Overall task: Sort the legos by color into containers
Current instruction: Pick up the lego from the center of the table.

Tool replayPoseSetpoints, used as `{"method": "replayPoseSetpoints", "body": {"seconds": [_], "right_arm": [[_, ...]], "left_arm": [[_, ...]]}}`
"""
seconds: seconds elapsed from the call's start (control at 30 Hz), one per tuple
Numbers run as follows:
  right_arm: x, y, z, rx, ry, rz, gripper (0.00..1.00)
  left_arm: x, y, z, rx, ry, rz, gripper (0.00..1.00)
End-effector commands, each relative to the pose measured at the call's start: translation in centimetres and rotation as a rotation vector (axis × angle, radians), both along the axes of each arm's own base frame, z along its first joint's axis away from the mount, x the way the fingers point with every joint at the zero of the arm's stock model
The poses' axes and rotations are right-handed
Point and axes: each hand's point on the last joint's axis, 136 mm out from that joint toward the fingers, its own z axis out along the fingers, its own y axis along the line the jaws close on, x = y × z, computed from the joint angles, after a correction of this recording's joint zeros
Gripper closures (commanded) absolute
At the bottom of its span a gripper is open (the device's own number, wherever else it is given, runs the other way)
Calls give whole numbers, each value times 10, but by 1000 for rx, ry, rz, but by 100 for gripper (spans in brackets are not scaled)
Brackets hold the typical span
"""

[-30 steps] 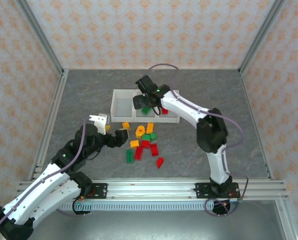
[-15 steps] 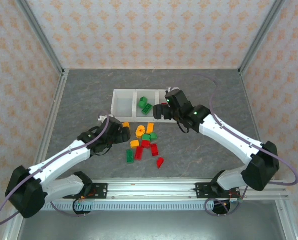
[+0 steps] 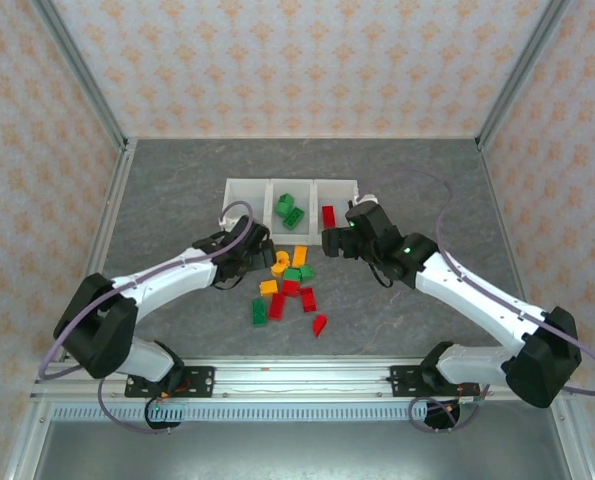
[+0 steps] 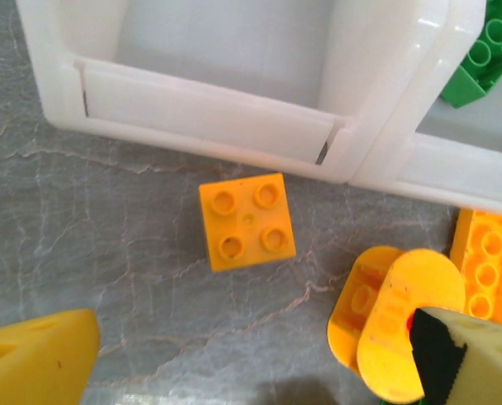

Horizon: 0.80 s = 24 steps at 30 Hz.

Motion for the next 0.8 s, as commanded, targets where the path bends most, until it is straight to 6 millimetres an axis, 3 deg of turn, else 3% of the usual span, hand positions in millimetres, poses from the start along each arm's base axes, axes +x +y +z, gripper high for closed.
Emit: {"method": "replayPoseSetpoints", "body": {"seconds": [0.0, 0.37, 0.77], "right_arm": [[3, -9, 1, -11, -29, -34, 1], [-3, -12, 2, -11, -39, -13, 0], [-4, -17, -1, -30, -40, -26, 0]], "left_arm": [[17, -1, 4, 56, -36, 14, 6], [41, 7, -31, 43, 28, 67, 21], [46, 15, -48, 25, 29, 93, 43]]}}
